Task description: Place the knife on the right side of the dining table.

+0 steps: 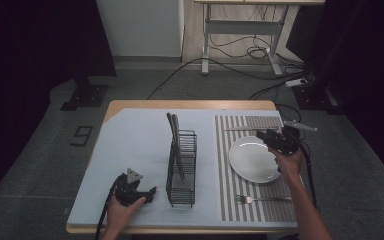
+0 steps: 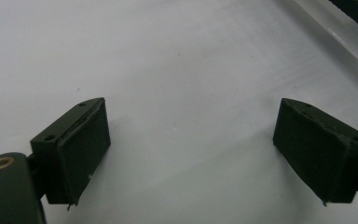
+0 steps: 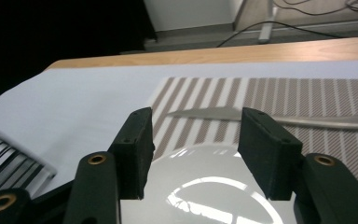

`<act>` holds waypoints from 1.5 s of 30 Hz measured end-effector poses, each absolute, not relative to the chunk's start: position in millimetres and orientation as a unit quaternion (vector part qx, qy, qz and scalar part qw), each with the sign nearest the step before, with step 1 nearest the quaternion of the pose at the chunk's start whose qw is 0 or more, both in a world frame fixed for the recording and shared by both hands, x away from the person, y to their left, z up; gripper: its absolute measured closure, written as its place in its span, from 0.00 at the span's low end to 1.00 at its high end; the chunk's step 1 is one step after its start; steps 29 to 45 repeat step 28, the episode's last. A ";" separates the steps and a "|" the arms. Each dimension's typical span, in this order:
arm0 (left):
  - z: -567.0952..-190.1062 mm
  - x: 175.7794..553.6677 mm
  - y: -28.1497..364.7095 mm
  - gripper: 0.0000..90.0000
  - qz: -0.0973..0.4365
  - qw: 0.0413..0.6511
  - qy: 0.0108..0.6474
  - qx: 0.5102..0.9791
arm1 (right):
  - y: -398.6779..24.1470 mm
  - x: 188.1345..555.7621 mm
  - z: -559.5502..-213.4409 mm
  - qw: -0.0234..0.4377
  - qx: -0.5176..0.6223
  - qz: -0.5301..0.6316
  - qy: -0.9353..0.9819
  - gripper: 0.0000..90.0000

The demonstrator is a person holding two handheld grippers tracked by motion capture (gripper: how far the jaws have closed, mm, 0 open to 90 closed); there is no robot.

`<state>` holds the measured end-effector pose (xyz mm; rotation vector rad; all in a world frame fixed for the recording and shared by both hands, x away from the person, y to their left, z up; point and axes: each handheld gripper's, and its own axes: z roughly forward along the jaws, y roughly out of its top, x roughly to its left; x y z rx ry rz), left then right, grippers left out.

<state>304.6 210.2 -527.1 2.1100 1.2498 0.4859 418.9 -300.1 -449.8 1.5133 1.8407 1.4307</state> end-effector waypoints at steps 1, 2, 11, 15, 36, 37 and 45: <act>-527.1 304.6 210.2 0.12 0.185 0.315 0.474 0.801 | -298.7 412.5 -449.9 0.180 0.531 0.508 0.654 0.49; -527.1 304.6 210.2 0.12 0.185 0.315 0.475 0.801 | -297.1 406.2 -450.3 0.180 0.527 0.509 0.656 0.48; -527.1 304.6 210.2 0.12 0.184 0.316 0.474 0.801 | -284.7 360.9 -456.5 0.165 0.500 0.523 0.670 0.45; -527.1 304.6 210.2 0.12 0.184 0.316 0.474 0.801 | -278.2 347.5 -461.4 0.154 0.489 0.535 0.671 0.44; -527.2 304.6 210.4 0.12 0.184 0.316 0.474 0.801 | -268.7 339.9 -476.6 0.142 0.482 0.537 0.677 0.42; -527.2 304.6 210.4 0.12 0.184 0.316 0.474 0.801 | -268.7 339.9 -476.6 0.142 0.482 0.537 0.677 0.42; -527.2 304.6 210.4 0.12 0.184 0.316 0.474 0.801 | -268.7 339.9 -476.6 0.142 0.482 0.537 0.677 0.42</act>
